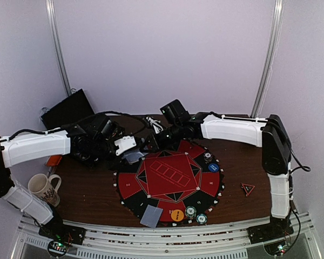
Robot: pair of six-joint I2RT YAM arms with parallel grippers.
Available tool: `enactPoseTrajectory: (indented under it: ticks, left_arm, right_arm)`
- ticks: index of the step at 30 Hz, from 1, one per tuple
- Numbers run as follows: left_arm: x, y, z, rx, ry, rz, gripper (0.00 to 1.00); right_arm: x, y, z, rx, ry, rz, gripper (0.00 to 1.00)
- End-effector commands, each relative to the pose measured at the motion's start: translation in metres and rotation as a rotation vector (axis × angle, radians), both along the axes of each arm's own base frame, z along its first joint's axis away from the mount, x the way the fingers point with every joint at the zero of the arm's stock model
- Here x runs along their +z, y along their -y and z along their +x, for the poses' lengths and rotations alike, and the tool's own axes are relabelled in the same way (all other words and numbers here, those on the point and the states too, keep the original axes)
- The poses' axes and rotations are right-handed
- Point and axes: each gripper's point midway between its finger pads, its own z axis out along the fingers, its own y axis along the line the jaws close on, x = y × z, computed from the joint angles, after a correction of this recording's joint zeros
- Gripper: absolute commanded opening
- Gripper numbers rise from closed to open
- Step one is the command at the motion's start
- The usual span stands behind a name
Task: Distribute texas hold em gaming equipment
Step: Pick up the poker card from the face-down deck piles, then distribute the poker card in the small blind area.
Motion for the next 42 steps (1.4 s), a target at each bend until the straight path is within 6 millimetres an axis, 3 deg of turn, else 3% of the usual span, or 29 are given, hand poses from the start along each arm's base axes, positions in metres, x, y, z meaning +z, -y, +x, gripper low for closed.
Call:
enactPoseTrajectory:
  ticks: [1, 7, 13, 15, 21, 24, 32, 42]
  left_arm:
    - [0.010, 0.006, 0.005, -0.011, 0.041, -0.044, 0.53]
    - [0.013, 0.005, 0.007, -0.001, 0.059, -0.046, 0.53]
    - [0.010, 0.003, 0.006, 0.003, 0.053, -0.047, 0.53]
    - [0.012, 0.004, 0.006, 0.004, 0.055, -0.051, 0.53]
    - [0.009, 0.005, 0.005, 0.001, 0.046, -0.052, 0.53]
    - [0.011, 0.005, 0.006, 0.003, 0.050, -0.055, 0.53]
    - [0.007, 0.004, 0.006, 0.008, 0.040, -0.043, 0.53]
    - [0.001, 0.004, 0.007, 0.008, 0.029, -0.020, 0.53]
  right_arm:
    - [0.020, 0.025, 0.008, -0.049, 0.083, -0.110, 0.00]
    - [0.046, 0.048, 0.008, -0.021, 0.133, -0.151, 0.00]
    - [0.074, 0.100, 0.023, -0.065, 0.161, -0.178, 0.00]
    - [0.073, 0.126, 0.035, -0.105, 0.161, -0.215, 0.00]
    - [0.010, 0.225, 0.083, -0.282, 0.044, -0.472, 0.00]
    - [-0.021, 0.260, 0.102, -0.347, -0.015, -0.545, 0.00]
    - [-0.069, 0.263, 0.124, -0.202, -0.120, -0.485, 0.00]
    - [-0.132, 0.280, 0.142, -0.134, -0.179, -0.572, 0.00]
